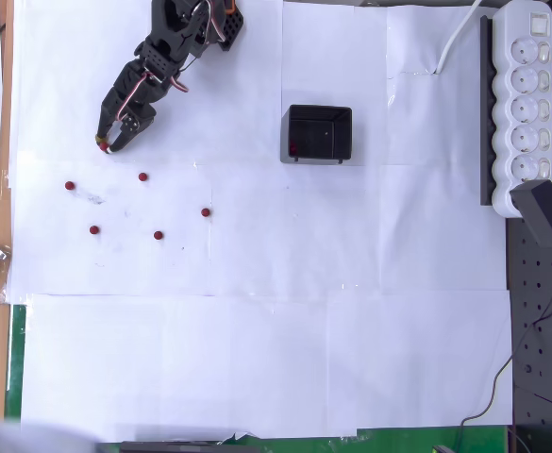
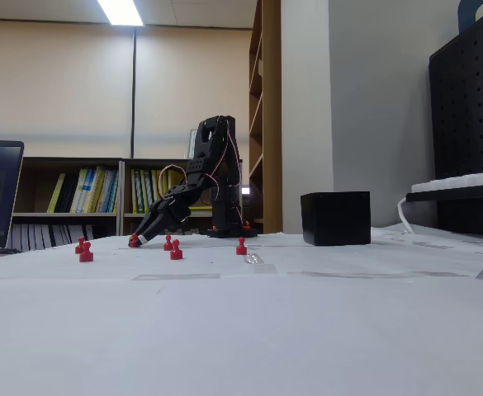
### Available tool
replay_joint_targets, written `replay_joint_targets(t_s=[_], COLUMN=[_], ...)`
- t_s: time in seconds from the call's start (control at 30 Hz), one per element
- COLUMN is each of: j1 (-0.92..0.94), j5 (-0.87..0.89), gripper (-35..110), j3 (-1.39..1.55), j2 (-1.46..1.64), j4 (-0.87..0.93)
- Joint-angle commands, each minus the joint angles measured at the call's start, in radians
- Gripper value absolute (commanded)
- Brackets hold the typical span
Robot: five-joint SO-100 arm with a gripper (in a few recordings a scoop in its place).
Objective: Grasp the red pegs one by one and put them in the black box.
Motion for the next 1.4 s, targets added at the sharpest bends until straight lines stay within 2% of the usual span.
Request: replay_joint_targets(t_s=[0.0, 0.1, 0.27, 0.37, 0.5, 0.67, 0.83, 0.97, 1.1, 1.27, 1.37], j1=[0.017, 0.017, -0.015, -0.106, -0.324, -0.673, -1.043, -1.287, -1.425, -1.459, -1.476], j5=[0.023, 0.091, 0.195, 0.184, 0.071, -0.23, -0.434, -0.538, -0.603, -0.644, -0.64], gripper=[0, 0, 0, 0, 0, 0, 0, 0, 0, 0, 0], j3=[0.015, 0.071, 0.417, 0.65, 0.974, 1.262, 1.48, 1.511, 1.456, 1.313, 1.264], j2=[-0.048, -0.144, -0.325, -0.379, -0.402, -0.416, -0.37, -0.313, -0.202, -0.107, -0.061], j4=[0.126, 0.433, 1.381, 1.832, 2.221, 2.26, 2.247, 2.155, 2.097, 1.894, 1.832])
